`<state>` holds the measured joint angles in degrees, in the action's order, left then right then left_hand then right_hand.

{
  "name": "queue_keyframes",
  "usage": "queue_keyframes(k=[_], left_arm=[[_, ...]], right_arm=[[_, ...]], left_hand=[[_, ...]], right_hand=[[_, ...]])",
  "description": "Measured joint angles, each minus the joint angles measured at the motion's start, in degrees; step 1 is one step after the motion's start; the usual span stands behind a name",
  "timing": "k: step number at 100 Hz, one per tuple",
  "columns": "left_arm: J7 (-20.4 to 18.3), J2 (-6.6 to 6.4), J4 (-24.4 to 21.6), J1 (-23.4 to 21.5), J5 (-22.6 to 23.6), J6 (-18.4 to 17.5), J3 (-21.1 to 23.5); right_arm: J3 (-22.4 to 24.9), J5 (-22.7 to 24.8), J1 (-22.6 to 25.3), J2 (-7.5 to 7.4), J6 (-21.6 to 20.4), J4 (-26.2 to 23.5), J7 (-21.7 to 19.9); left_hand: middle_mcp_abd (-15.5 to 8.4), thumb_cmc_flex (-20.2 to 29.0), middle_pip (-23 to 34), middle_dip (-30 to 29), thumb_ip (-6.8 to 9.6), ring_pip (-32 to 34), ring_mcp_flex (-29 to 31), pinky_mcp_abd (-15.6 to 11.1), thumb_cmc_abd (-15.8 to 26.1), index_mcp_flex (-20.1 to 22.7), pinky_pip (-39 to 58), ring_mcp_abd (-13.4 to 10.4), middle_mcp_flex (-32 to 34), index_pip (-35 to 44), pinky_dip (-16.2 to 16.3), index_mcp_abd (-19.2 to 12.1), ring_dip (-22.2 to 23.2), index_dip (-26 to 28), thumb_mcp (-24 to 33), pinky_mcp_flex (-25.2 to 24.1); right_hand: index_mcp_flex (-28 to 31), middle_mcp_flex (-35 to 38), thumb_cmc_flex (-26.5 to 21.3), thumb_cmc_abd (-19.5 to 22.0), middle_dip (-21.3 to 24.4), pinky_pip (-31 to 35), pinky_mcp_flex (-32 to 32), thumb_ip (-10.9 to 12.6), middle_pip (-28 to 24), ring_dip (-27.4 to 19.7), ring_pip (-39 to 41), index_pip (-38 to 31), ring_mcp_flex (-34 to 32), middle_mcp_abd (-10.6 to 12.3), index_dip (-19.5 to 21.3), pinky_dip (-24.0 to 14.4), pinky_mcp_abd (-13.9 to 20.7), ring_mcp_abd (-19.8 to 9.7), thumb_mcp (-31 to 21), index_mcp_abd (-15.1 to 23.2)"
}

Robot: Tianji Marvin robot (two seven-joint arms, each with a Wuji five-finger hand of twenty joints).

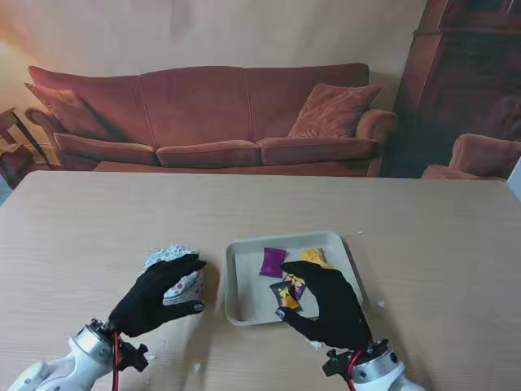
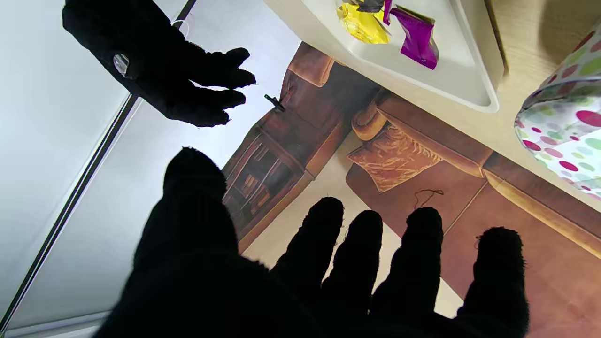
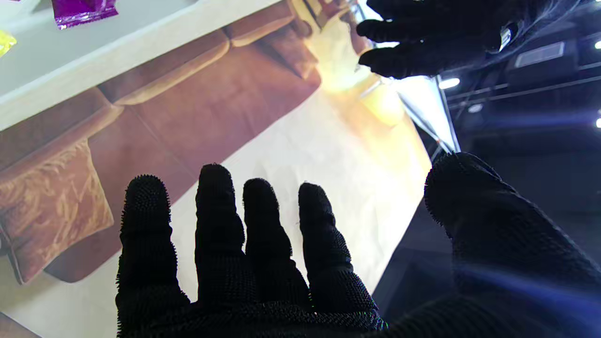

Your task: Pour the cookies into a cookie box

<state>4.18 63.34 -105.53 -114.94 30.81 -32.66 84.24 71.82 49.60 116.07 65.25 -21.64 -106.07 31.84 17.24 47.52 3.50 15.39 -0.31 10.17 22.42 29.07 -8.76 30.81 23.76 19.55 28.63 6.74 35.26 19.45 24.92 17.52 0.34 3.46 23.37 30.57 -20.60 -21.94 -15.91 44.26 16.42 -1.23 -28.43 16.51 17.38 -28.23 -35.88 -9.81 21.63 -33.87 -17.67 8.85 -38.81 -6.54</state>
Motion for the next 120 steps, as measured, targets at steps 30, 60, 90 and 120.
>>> queue_keyframes(k=[30,60,90,120], left_arm=[[-0.2,-0.08,0.0,0.0,0.0,0.1,-0.4],[-0.1,-0.03,0.1,0.2,-0.1,0.0,-0.2],[1.6,0.19,0.3,0.6,7.0,0.1,2.9],[-5.2,-1.18,2.4,4.7,12.9,2.2,3.8]], right_arm=[[-0.2,0.1,-0.1,-0.09,0.1,0.1,-0.5],[-0.2,0.6,0.2,-0.16,0.9,-0.5,-0.5],[-0.2,0.5,0.4,-0.22,0.9,-0.7,-0.9],[0.0,1.9,0.7,-0.64,0.6,-1.0,-2.1]], left_hand=[[0.0,0.0,0.0,0.0,0.0,0.0,0.0,0.0,0.0,0.0,0.7,0.0,0.0,0.0,-0.5,0.0,0.0,0.0,0.0,0.0],[0.0,0.0,0.0,0.0,0.0,-0.5,-1.0,0.0,0.0,0.0,0.7,0.0,0.0,0.0,-1.2,0.0,0.0,0.0,0.0,-0.7],[-0.1,0.0,-0.5,0.1,0.0,-3.0,-5.5,-0.2,-2.6,0.0,-1.1,-2.0,-1.9,0.0,-2.5,0.0,0.0,0.0,0.0,-2.1],[-1.9,-0.4,-1.6,0.2,0.0,-5.2,-13.4,-2.9,-4.6,-6.3,-6.5,-5.4,-11.0,-0.7,-3.4,-2.7,-0.8,0.7,0.0,-4.3]], right_hand=[[0.5,0.6,0.0,0.0,0.0,0.4,0.0,0.0,0.1,0.0,0.0,0.0,0.0,0.0,-0.3,0.0,0.0,0.0,0.0,0.0],[0.5,1.3,0.0,0.0,0.0,0.5,0.0,0.0,0.1,0.0,0.0,0.0,0.0,0.0,-0.4,0.1,0.0,0.0,0.0,0.0],[1.2,1.9,0.0,0.0,0.0,0.5,0.1,0.0,0.1,0.0,0.0,-0.1,-0.7,0.0,-0.5,0.2,0.0,0.0,0.0,0.0],[1.2,2.4,0.0,0.0,0.0,0.5,0.1,0.0,0.7,0.0,0.0,0.0,-1.0,0.0,-0.6,0.5,0.0,0.0,0.0,0.0]])
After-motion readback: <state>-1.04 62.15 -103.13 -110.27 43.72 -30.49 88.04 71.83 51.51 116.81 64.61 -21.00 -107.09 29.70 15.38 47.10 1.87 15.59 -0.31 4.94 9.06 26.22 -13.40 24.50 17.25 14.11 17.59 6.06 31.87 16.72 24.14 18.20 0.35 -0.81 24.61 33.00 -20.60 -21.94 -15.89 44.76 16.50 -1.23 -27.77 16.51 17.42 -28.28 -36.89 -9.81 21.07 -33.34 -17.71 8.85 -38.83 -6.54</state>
